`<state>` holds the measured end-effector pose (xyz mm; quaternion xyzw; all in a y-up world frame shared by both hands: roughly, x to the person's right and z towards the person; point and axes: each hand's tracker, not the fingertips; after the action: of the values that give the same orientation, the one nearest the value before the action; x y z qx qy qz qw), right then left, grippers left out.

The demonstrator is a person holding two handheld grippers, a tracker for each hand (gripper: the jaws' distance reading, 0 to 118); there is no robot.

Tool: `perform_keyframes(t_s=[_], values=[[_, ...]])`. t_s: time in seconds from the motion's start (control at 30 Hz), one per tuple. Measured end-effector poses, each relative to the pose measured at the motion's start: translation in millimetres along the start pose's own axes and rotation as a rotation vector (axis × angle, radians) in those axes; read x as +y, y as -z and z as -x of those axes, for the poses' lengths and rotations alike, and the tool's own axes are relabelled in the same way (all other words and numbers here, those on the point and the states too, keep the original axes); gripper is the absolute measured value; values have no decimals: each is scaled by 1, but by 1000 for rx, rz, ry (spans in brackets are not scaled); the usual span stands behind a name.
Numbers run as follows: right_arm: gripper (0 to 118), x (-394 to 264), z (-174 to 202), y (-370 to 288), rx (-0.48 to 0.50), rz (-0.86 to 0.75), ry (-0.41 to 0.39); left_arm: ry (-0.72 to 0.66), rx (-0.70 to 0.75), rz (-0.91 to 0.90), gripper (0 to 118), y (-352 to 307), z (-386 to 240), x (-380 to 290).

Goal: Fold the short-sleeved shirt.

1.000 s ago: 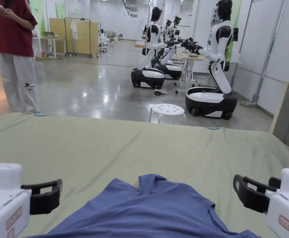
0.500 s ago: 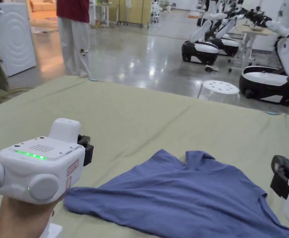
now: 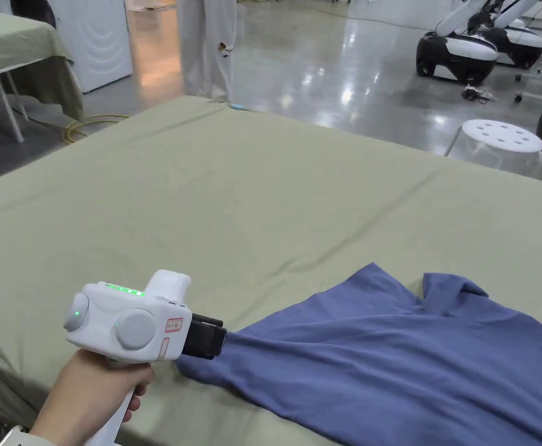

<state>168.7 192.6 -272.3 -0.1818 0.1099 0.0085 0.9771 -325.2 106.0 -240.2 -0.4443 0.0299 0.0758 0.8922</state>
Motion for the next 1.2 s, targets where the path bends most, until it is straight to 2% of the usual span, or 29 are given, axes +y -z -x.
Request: perform_keyframes(t_s=[0.07, 0.1, 0.13, 0.17, 0.2, 0.23, 0.3, 0.4, 0.47, 0.5, 0.57, 0.6, 0.7, 0.83, 0.87, 0.9, 0.93, 0.97, 1.13, 1.2], values=[[3, -1, -9, 9, -18, 25, 6, 11, 4, 27, 111, 34, 14, 4], [3, -2, -14, 13, -26, 38, 11, 12, 5, 30, 102, 39, 16, 4], [3, -1, -21, 19, -35, 52, 15, 11, 7, 35, 87, 42, 17, 3], [3, 0, -28, 25, -47, 68, 16, 10, 6, 23, 64, 38, 7, 1], [3, 0, -34, 30, -65, 84, 11, 17, 1, 6, 31, 35, 5, -1], [3, 1, -42, 38, -88, 99, -2, 26, 0, 4, 16, 31, 2, -1], [3, 5, -57, 60, -116, 155, -19, 110, 72, -25, 3, 8, -28, -5], [3, 13, -83, 113, -150, 236, -61, 139, 58, -74, 1, -24, -51, -6], [6, 18, -97, 154, -161, 328, -73, 119, 31, -64, 2, -26, -37, 4], [30, 20, -104, 178, -150, 373, -65, 113, 30, -72, 2, -31, -36, 7], [88, 21, -114, 227, -70, 457, -46, 92, 14, -83, 2, -38, -38, 11], [100, 19, -116, 247, -56, 494, -52, 86, 12, -85, 2, -39, -39, 12], [100, 12, -113, 294, -39, 546, -125, 83, 23, -71, 2, -38, -40, 16], [98, -6, -105, 328, 88, 659, -156, 69, 36, -49, 2, -32, -40, 17], [88, -10, -103, 330, 108, 725, -166, 66, 38, -44, 2, -31, -40, 18], [64, -12, -102, 328, 125, 741, -162, 61, 42, -42, 2, -30, -39, 18], [23, -6, -100, 315, 119, 660, -152, 60, 41, -39, 2, -29, -39, 20], [8, -2, -97, 305, 143, 618, -152, 61, 42, -40, 2, -28, -40, 16], [8, 6, -62, 244, 156, 600, -217, 72, 36, -49, 2, -26, -38, 15], [8, 12, -58, 215, 143, 538, -164, 66, 27, -58, 2, -26, -35, 17]])
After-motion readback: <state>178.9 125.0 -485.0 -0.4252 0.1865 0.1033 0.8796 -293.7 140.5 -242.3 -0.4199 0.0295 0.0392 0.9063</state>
